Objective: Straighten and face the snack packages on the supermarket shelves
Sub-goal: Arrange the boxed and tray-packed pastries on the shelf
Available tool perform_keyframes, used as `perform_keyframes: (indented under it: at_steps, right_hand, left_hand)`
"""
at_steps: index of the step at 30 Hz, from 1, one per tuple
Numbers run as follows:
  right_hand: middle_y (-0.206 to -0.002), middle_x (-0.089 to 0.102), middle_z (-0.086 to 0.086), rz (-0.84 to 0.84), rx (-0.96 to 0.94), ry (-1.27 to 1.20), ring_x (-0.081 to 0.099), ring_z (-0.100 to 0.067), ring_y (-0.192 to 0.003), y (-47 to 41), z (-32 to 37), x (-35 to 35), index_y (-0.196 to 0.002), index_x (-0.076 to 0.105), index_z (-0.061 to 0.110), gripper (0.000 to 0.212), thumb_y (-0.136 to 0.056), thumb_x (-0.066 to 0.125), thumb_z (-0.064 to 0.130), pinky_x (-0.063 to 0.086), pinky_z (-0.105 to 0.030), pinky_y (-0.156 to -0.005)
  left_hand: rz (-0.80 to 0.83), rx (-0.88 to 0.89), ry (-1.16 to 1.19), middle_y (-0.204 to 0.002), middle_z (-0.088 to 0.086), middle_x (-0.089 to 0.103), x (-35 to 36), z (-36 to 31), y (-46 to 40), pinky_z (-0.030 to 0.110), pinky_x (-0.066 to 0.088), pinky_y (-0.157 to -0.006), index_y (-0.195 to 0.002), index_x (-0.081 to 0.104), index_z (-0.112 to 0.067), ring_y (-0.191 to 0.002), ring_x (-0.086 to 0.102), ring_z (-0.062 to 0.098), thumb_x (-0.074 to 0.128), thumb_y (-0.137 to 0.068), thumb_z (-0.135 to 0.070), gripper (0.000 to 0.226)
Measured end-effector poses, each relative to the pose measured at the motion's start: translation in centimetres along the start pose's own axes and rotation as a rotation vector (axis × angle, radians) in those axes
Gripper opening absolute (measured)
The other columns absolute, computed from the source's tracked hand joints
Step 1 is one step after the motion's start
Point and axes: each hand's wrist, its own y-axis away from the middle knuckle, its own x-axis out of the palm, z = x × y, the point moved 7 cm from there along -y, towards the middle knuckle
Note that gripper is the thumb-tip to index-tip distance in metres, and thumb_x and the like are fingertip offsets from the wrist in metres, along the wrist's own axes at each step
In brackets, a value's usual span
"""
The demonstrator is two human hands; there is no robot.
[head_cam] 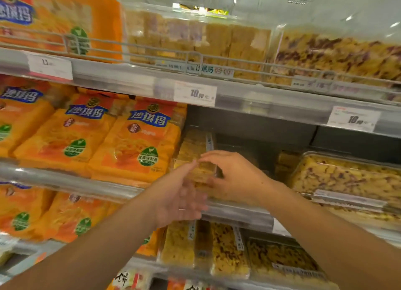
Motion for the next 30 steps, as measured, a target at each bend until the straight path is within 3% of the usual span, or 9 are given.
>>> perform_keyframes:
  at_steps: [3, 6, 12, 14, 17, 21, 25, 27, 30]
  right_hand:
    - [-0.141, 0.053, 0.004, -0.024, 0.035, -0.007, 0.044, -0.011, -0.132, 0.4, 0.4, 0.1, -0.138, 0.053, 0.024, 0.051, -0.088, 0.065, 0.022, 0.036, -0.030, -0.111]
    - [-0.137, 0.057, 0.002, -0.100, 0.053, -0.078, 0.047, -0.014, -0.129, 1.3, 0.6, 0.1, -0.133, 0.057, 0.022, 0.048, -0.086, 0.068, 0.020, 0.040, -0.038, -0.109]
    - [-0.145, 0.047, 0.011, -0.072, 0.021, -0.171, 0.039, -0.005, -0.134, 2.7, 1.3, 0.0, -0.140, 0.048, 0.029, 0.060, -0.084, 0.057, 0.048, 0.034, -0.036, -0.112]
    - [-0.143, 0.046, 0.017, -0.043, 0.089, -0.221, 0.044, 0.004, -0.127, 2.7, 0.1, -1.1, -0.140, 0.044, 0.038, 0.060, -0.083, 0.052, 0.057, 0.043, -0.031, -0.104]
    - [-0.134, 0.050, 0.016, -0.088, 0.277, -0.257, 0.060, 0.003, -0.095, 1.8, -3.7, -3.8, -0.138, 0.039, 0.045, 0.054, -0.089, 0.060, 0.045, 0.052, -0.014, -0.071]
    - [-0.149, 0.040, 0.000, -0.083, 0.374, 0.019, 0.045, -0.022, -0.128, -0.8, -8.7, -6.1, -0.148, 0.028, 0.035, 0.069, -0.090, 0.065, 0.029, 0.041, -0.030, -0.097]
    - [-0.155, 0.028, -0.002, 0.042, 0.377, 0.070, 0.046, -0.029, -0.128, -3.4, -11.4, -5.5, -0.149, 0.004, 0.045, 0.091, -0.087, 0.067, 0.022, 0.047, -0.038, -0.093]
    - [-0.158, 0.025, 0.000, 0.075, 0.368, 0.056, 0.037, -0.028, -0.137, -4.4, -12.2, -5.2, -0.150, 0.006, 0.043, 0.091, -0.086, 0.069, 0.029, 0.038, -0.039, -0.103]
    - [-0.150, 0.039, 0.003, 0.164, 0.372, 0.090, 0.042, -0.022, -0.133, -4.8, -13.1, -4.7, -0.146, 0.029, 0.039, 0.075, -0.084, 0.071, 0.033, 0.036, -0.031, -0.098]
  left_hand:
    - [0.007, 0.034, 0.082, -0.101, 0.017, 0.074, 0.5, 0.3, -0.9, 0.036, 0.056, -0.059, -0.118, 0.055, -0.012, -0.079, 0.074, 0.032, 0.064, -0.070, -0.069, 0.075]
    - [-0.014, 0.077, 0.096, -0.096, 0.016, 0.075, 0.4, 0.4, -1.3, 0.036, 0.057, -0.059, -0.111, 0.066, -0.018, -0.075, 0.074, 0.032, 0.066, -0.067, -0.068, 0.067]
    - [-0.119, 0.281, 0.088, -0.089, 0.012, 0.076, -1.1, -2.3, -1.2, 0.038, 0.059, -0.071, -0.104, 0.067, -0.015, -0.084, 0.074, 0.030, 0.073, -0.079, -0.039, 0.034]
    - [-0.152, 0.336, 0.008, -0.085, 0.010, 0.076, -1.8, -4.0, -0.9, 0.039, 0.060, -0.069, -0.102, 0.067, -0.014, -0.078, 0.074, 0.027, 0.075, -0.079, -0.030, 0.030]
    - [-0.173, 0.383, -0.151, -0.081, 0.008, 0.076, -3.3, -6.6, -0.4, 0.036, 0.059, -0.060, -0.102, 0.066, -0.012, -0.072, 0.074, 0.025, 0.074, -0.080, -0.023, 0.026]
    - [-0.185, 0.481, -0.370, -0.082, 0.006, 0.077, -5.5, -9.7, -0.2, 0.034, 0.058, -0.060, -0.104, 0.065, -0.014, -0.073, 0.074, 0.024, 0.072, -0.082, -0.017, 0.024]
    - [-0.135, 0.514, -0.483, -0.087, 0.003, 0.076, -6.7, -10.7, -0.7, 0.033, 0.060, -0.061, -0.104, 0.065, -0.014, -0.079, 0.074, 0.022, 0.073, -0.079, -0.004, 0.028]
    - [-0.088, 0.529, -0.497, -0.092, 0.006, 0.076, -7.1, -10.9, -1.0, 0.035, 0.061, -0.065, -0.106, 0.065, -0.012, -0.084, 0.074, 0.024, 0.073, -0.079, 0.000, 0.031]
    - [-0.005, 0.548, -0.496, -0.096, 0.010, 0.076, -7.5, -10.7, -1.2, 0.037, 0.062, -0.071, -0.110, 0.064, -0.010, -0.089, 0.073, 0.027, 0.076, -0.076, 0.002, 0.039]
